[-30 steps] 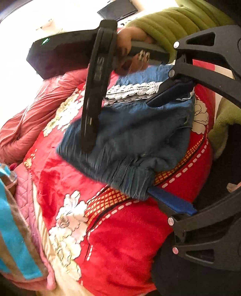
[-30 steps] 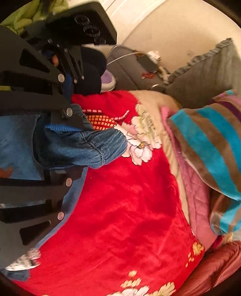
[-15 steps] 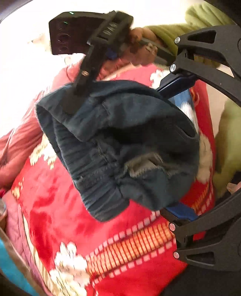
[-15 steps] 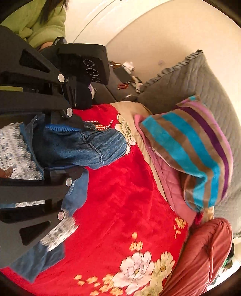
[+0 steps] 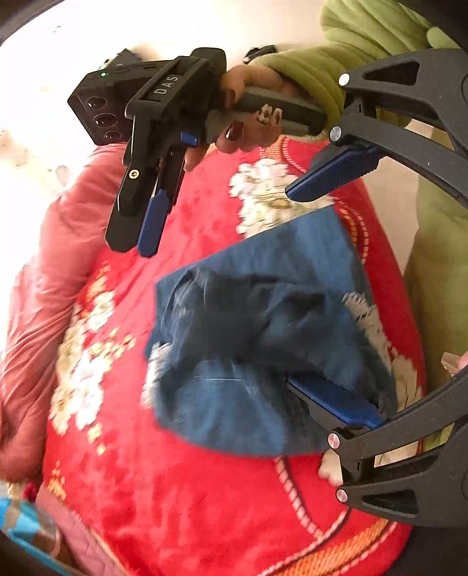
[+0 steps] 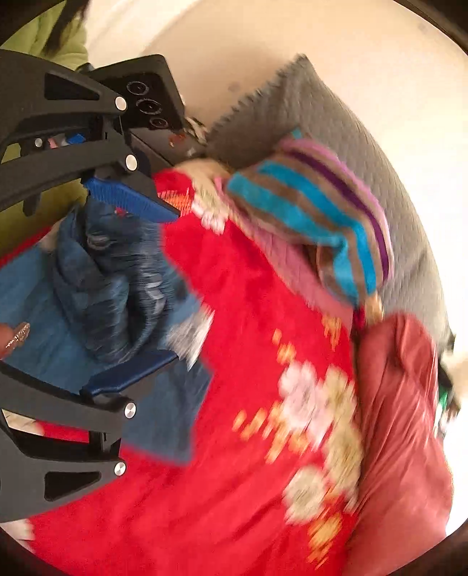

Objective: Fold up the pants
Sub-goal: 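Lift the waistband end with both grippers and fold it over the lace end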

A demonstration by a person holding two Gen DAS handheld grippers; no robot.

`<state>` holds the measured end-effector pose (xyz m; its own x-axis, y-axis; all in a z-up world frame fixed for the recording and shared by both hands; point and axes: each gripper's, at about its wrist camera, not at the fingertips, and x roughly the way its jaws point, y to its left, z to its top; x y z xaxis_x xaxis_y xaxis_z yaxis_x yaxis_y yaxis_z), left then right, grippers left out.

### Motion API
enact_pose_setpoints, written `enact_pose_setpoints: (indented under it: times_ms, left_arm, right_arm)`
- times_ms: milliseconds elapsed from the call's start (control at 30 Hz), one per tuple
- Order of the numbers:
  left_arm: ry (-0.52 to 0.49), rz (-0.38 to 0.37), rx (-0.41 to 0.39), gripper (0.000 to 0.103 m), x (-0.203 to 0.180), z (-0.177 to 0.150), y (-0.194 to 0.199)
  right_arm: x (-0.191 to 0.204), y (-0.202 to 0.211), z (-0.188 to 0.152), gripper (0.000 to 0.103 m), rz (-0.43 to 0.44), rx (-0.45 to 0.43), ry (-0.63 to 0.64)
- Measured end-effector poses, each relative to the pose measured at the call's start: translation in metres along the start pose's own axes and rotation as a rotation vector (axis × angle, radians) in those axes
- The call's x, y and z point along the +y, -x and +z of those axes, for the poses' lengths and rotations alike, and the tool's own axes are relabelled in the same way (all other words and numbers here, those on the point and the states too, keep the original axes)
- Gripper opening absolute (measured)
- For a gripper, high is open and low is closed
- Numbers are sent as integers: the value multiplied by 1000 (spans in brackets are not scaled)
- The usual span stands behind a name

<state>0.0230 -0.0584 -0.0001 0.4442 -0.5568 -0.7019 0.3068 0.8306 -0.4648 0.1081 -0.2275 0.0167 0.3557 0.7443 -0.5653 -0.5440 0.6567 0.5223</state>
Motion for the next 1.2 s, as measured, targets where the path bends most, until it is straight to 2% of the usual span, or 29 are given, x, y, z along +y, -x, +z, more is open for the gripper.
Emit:
enact_pose_setpoints:
  times_ms: [133, 233, 300, 367, 400, 433, 533, 567, 633, 767, 833, 967, 1100, 1200]
  left_arm:
    - [-46, 30, 17, 89, -9, -2, -9]
    - [-54, 39, 22, 89, -9, -6, -6]
    - [-54, 46, 25, 89, -10, -8, -4]
    - [-59, 53, 27, 89, -11, -8, -7]
    - [-62, 58, 27, 89, -12, -8, -7]
    - [-63, 61, 26, 89, -13, -8, -7]
    - [-63, 65, 19, 89, -13, -8, -6]
    - [-61, 64, 16, 89, -13, -8, -6]
    - [-55, 58, 10, 89, -12, -7, -5]
    - [-55, 51, 11, 89, -12, -8, -6]
    - [-59, 55, 14, 89, -14, -9, -6]
    - [-65, 66, -4, 89, -18, -9, 2]
    - [-56, 98, -84, 89, -14, 0, 28]
    - [-19, 169, -151, 91, 0, 11, 51]
  right_arm:
    - [-12, 0, -19, 86, -39, 32, -60]
    - [-18, -12, -27, 88, -37, 75, -115]
    - [-20, -22, -29, 94, -63, 103, -150]
    - [-21, -35, -28, 92, -68, 142, -175]
    - [-17, -38, -27, 60, -43, 146, -167]
    - [-10, -38, -25, 34, -22, 130, -140]
    - [17, -21, -19, 28, 49, 63, -37]
    - [22, -17, -17, 28, 56, 52, -13]
    - [19, -16, -17, 27, 13, 57, -2]
    - [-10, -26, -26, 28, -69, 100, -62]
    - [-19, -32, -32, 40, -122, 114, -72]
    - [-22, -21, -34, 53, -138, 85, -79]
    - [-14, 7, -28, 64, -176, 9, -39]
    - [-1, 33, -30, 71, -200, -50, 37]
